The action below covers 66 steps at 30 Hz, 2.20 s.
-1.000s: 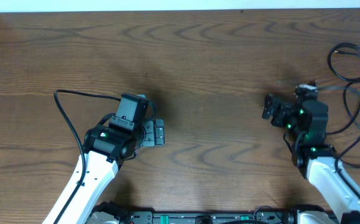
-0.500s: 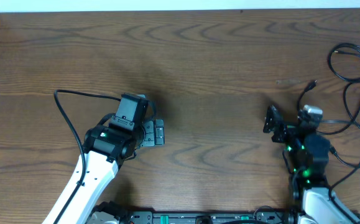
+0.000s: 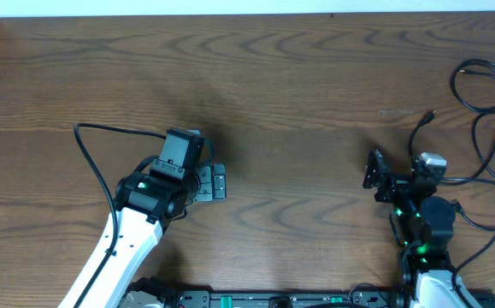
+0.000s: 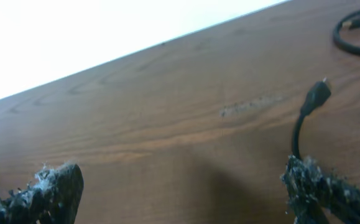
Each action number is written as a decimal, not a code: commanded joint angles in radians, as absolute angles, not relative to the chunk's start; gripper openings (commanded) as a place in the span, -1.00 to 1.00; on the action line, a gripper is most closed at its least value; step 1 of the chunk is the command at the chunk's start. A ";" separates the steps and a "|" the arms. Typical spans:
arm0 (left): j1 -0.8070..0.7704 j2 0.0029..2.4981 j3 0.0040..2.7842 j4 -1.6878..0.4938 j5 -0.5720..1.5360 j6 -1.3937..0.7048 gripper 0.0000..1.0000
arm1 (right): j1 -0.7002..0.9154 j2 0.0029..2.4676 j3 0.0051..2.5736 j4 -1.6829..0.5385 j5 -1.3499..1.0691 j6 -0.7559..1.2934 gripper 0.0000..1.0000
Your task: Untangle cables
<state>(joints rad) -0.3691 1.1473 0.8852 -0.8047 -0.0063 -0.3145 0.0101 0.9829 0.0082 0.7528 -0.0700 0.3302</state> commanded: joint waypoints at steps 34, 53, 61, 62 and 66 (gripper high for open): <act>-0.365 1.139 0.905 -0.807 -0.019 -0.319 0.99 | 0.015 0.257 0.005 0.115 -0.058 0.336 0.99; -0.365 1.139 0.905 -0.807 -0.019 -0.319 0.99 | 0.014 0.010 0.005 -0.071 -0.052 0.317 0.99; -0.365 1.139 0.905 -0.807 -0.019 -0.319 0.99 | 0.014 0.005 0.005 -0.068 -0.063 0.288 0.98; -0.365 1.139 0.905 -0.807 -0.019 -0.319 0.99 | 0.015 0.005 0.005 -0.068 -0.069 0.271 0.98; -0.365 1.139 0.905 -0.807 -0.019 -0.319 0.99 | 0.015 0.005 0.005 -0.061 -0.142 0.122 0.99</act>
